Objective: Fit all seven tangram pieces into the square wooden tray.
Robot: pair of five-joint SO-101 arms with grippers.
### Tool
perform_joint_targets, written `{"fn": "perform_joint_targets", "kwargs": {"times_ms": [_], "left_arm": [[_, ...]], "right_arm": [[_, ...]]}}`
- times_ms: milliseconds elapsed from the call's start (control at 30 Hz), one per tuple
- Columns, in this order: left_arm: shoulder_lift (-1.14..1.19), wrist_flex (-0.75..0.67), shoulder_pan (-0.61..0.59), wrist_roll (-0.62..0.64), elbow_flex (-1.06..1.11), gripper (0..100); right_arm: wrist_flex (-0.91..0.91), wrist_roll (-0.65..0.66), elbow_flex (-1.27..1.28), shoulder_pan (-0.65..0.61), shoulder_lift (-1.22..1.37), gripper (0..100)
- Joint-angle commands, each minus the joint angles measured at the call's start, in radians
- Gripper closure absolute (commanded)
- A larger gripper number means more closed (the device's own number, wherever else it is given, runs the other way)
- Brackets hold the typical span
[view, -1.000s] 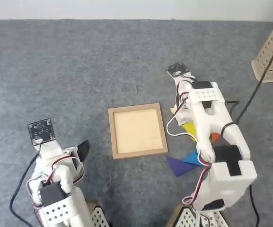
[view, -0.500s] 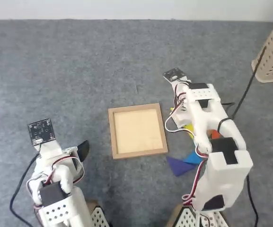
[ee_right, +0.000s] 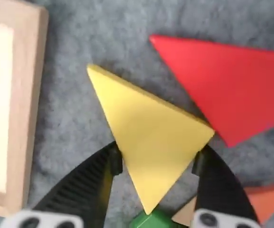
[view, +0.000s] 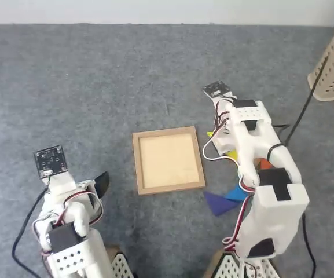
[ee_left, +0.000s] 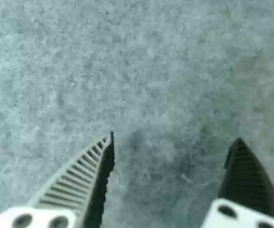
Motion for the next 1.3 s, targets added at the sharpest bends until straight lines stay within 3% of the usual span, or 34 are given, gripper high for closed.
{"fn": "perform_joint_targets", "kwargs": {"times_ms": [0, 167, 300, 533, 800, 1167, 1267], "left_arm": [[-0.012, -0.002, 0.002, -0.002, -0.013, 65], [-0.012, -0.002, 0.002, -0.002, -0.013, 65], [-0.012, -0.002, 0.002, -0.002, -0.013, 65], [-0.012, -0.002, 0.002, -0.002, -0.013, 65], [-0.012, -0.002, 0.002, -0.002, -0.013, 65], [-0.012, -0.002, 0.002, -0.002, -0.013, 65], [-0.012, -0.002, 0.002, -0.002, -0.013, 65]], "right_arm": [[0.033, -0.026, 0.074, -0.015, -0.120, 80.5], [0.027, -0.026, 0.184, -0.081, -0.263, 80.5], [0.022, -0.029, 0.152, -0.062, -0.326, 80.1], [0.021, -0.074, 0.000, -0.053, -0.222, 79.8], [0.018, -0.037, -0.063, -0.070, -0.028, 63.8], [0.013, -0.046, -0.048, -0.079, -0.012, 65.4], [0.008, -0.046, -0.014, -0.110, -0.012, 74.7]]}}
